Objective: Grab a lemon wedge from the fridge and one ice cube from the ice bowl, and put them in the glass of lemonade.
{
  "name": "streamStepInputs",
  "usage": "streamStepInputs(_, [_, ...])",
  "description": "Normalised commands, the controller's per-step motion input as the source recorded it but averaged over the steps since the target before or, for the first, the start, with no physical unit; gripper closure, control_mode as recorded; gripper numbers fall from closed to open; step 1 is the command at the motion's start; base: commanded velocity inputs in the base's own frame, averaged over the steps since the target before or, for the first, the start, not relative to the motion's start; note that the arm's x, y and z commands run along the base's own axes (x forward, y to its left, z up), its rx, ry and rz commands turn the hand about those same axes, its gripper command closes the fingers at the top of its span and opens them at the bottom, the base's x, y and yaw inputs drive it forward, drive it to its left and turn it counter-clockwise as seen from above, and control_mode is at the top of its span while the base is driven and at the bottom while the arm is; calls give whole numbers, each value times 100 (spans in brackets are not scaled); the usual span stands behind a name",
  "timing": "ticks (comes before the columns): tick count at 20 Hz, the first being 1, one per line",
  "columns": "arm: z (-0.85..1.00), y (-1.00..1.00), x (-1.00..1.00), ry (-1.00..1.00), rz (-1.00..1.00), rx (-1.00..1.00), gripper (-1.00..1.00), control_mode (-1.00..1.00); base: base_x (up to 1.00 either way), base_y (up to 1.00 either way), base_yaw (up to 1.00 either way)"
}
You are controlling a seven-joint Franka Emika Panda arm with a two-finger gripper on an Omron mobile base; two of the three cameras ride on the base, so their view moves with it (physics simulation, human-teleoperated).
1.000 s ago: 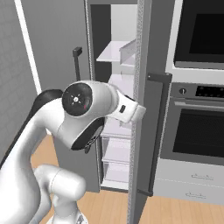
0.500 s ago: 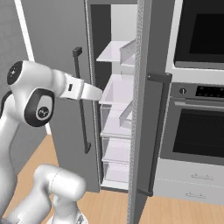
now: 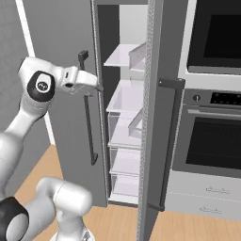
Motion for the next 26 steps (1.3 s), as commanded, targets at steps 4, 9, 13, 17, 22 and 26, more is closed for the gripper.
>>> streamStepInputs(4, [-21,-44,91,18,-6,-13,-100,-100,0,0,0])
streamStepInputs(9, [-33,-38,80,18,-1,-5,-100,-100,0,0,0])
streamStepInputs(13, [-64,-26,67,14,-1,-1,-100,-100,0,0,0])
streamStepInputs(17, [-85,-45,22,11,-5,0,-100,-100,0,0,0])
streamStepInputs(22, [-57,-71,2,3,-6,0,-100,-100,0,0,0])
streamStepInputs(26, [-1,-96,4,0,-3,0,-100,-100,0,0,0])
